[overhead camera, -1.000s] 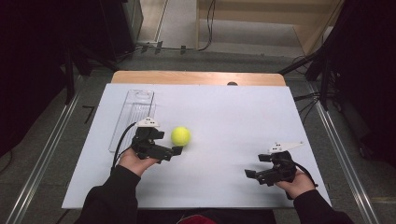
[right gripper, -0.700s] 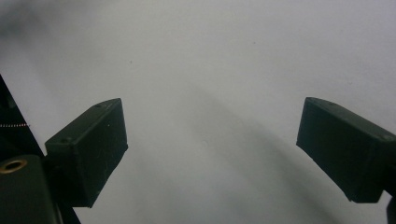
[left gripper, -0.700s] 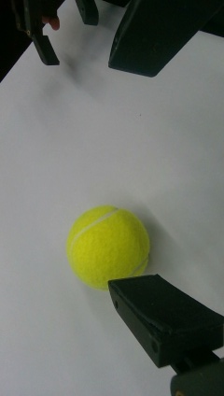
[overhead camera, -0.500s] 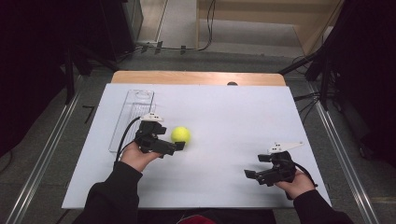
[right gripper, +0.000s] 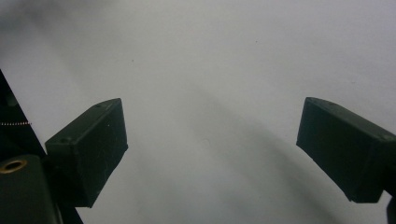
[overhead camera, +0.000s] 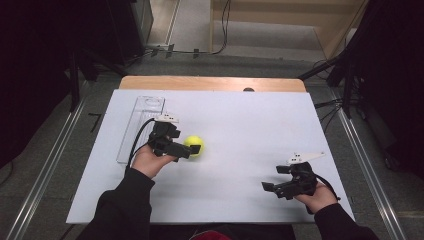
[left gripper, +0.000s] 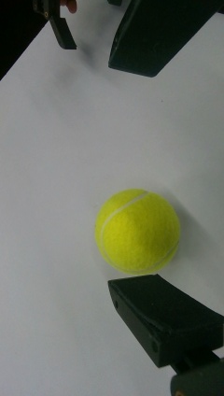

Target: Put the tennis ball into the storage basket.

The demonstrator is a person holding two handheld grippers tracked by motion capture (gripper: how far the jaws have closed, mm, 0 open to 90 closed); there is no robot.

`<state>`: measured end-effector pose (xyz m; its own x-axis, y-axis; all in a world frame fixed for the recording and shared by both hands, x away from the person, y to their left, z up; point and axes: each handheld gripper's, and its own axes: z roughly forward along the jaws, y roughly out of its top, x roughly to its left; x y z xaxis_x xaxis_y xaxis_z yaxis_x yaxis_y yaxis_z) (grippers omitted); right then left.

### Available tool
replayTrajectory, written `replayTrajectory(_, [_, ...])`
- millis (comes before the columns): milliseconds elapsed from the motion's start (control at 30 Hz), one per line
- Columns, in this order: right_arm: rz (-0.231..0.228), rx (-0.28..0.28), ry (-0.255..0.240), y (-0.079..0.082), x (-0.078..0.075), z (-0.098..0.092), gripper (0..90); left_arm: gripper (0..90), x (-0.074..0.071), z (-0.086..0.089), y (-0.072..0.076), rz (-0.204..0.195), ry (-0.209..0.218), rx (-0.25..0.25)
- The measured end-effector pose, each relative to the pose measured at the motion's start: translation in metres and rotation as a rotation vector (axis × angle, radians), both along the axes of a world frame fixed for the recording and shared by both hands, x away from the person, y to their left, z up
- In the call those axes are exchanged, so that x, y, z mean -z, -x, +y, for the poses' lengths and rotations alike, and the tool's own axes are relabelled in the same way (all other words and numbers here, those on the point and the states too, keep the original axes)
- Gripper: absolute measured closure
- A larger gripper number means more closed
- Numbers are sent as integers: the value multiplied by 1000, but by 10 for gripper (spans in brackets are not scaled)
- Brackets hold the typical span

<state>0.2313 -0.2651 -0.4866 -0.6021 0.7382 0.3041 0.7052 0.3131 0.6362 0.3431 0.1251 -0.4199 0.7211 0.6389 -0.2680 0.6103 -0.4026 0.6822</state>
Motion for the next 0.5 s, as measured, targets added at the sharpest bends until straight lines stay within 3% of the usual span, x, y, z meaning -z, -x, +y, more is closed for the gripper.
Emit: replayTrajectory(500, [1, -5, -7, 0, 0, 1, 68, 1, 0, -9, -21, 1, -14, -19])
